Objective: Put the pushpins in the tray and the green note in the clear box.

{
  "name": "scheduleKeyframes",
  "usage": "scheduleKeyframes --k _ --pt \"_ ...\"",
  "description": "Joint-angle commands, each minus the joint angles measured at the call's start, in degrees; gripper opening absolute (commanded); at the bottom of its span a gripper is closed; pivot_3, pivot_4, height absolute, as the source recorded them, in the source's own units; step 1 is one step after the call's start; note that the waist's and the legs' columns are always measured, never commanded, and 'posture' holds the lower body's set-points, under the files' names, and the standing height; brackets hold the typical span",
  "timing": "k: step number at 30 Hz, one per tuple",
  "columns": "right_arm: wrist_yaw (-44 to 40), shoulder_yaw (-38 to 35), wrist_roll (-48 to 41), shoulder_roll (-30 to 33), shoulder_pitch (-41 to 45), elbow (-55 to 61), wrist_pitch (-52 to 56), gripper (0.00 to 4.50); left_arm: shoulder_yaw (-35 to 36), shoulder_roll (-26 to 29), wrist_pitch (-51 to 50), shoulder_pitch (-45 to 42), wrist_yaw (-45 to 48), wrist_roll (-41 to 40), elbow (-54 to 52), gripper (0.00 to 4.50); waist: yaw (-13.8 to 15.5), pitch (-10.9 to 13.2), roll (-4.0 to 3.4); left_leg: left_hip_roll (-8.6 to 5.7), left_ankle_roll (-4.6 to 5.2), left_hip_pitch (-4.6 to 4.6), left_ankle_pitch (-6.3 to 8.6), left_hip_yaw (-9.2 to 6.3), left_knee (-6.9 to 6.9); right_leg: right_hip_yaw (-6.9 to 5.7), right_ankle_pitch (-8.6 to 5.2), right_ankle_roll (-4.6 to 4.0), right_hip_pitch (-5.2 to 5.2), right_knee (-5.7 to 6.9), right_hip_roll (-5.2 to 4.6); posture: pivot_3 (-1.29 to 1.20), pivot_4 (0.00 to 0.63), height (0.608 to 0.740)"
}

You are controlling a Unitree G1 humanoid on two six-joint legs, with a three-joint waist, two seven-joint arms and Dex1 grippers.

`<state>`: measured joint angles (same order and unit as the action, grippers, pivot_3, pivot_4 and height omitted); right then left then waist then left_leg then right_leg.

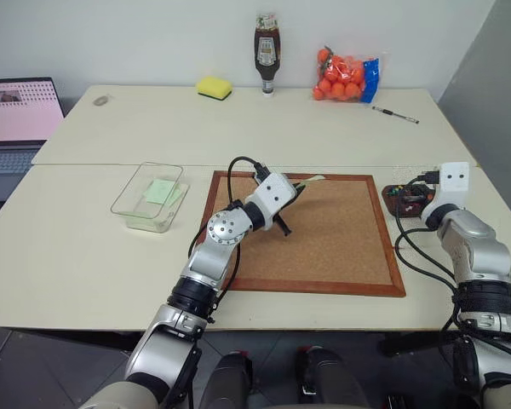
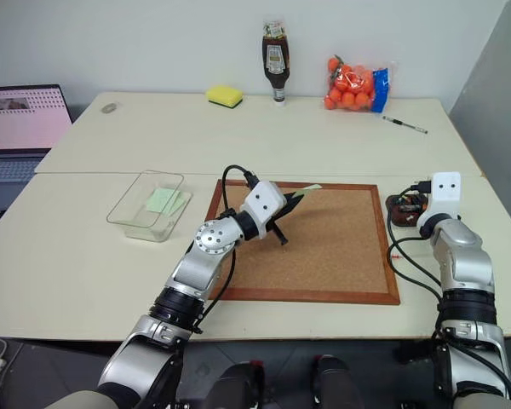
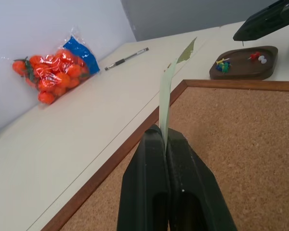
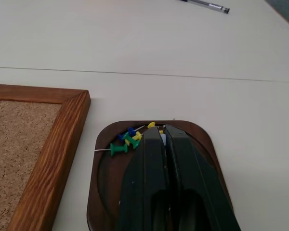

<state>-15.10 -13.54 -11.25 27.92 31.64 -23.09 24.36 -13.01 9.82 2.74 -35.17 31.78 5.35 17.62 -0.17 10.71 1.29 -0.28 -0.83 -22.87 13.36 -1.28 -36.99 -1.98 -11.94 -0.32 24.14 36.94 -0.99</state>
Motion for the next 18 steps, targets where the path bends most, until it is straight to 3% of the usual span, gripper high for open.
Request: scheduleKeyframes --k 1,6,7,8,15,18 --pt "-0.3 -0.4 0.5 0.1 2.3 -3.3 -3.5 0.0 0.9 0.1 -0.2 -0.2 -1.1 -0.5 -3.1 0.02 0.0 0.0 0.0 -0.02 0.0 0.0 0.0 0.01 -0.01 0.0 0.0 0.0 0.0 0.0 -0.02 0.0 0.15 0.74" --pt "-0.5 -0.5 0.5 -0.2 2.8 -5.1 -4.5 0.0 1.0 0.3 -0.5 -0.4 -1.8 -0.5 -3.1 0.02 0.0 0.0 0.0 -0.02 0.01 0.03 0.0 0.01 -0.02 0.0 0.0 0.0 -0.01 0.04 -0.03 0.0 0.15 0.74" --pt "-0.4 -0.5 0.5 -0.2 2.8 -5.2 -4.5 0.45 1.0 0.4 -0.5 -0.4 -1.9 -0.5 -3.0 0.0 0.0 0.0 0.0 -0.01 0.01 0.03 0.0 0.0 -0.02 0.0 0.0 0.0 -0.01 0.05 -0.03 0.0 0.15 0.74" --pt "-0.4 -0.6 0.6 -0.3 2.8 -5.3 -4.6 0.54 1.0 0.4 -0.6 -0.5 -1.9 -0.5 -3.0 0.0 0.0 0.0 0.0 0.0 0.01 0.03 0.0 -0.02 -0.01 -0.01 0.0 0.0 -0.01 0.06 -0.02 0.0 0.15 0.74" --pt "-0.3 -1.2 -0.3 -0.6 2.9 -3.5 -3.4 2.22 1.0 0.5 -0.4 -0.8 -2.2 -0.5 -2.6 0.0 0.0 0.0 0.0 0.0 0.0 0.02 0.0 -0.01 -0.02 0.01 0.0 0.0 -0.01 0.05 -0.02 0.0 0.15 0.74" --pt "-0.4 -1.5 -0.9 -0.7 2.9 -2.5 -2.6 2.22 1.0 0.5 -0.4 -1.0 -2.4 -0.5 -2.4 0.0 0.0 0.0 0.0 0.0 0.01 0.02 0.0 -0.01 -0.02 0.02 0.0 0.0 -0.01 0.06 -0.02 0.0 0.15 0.74"
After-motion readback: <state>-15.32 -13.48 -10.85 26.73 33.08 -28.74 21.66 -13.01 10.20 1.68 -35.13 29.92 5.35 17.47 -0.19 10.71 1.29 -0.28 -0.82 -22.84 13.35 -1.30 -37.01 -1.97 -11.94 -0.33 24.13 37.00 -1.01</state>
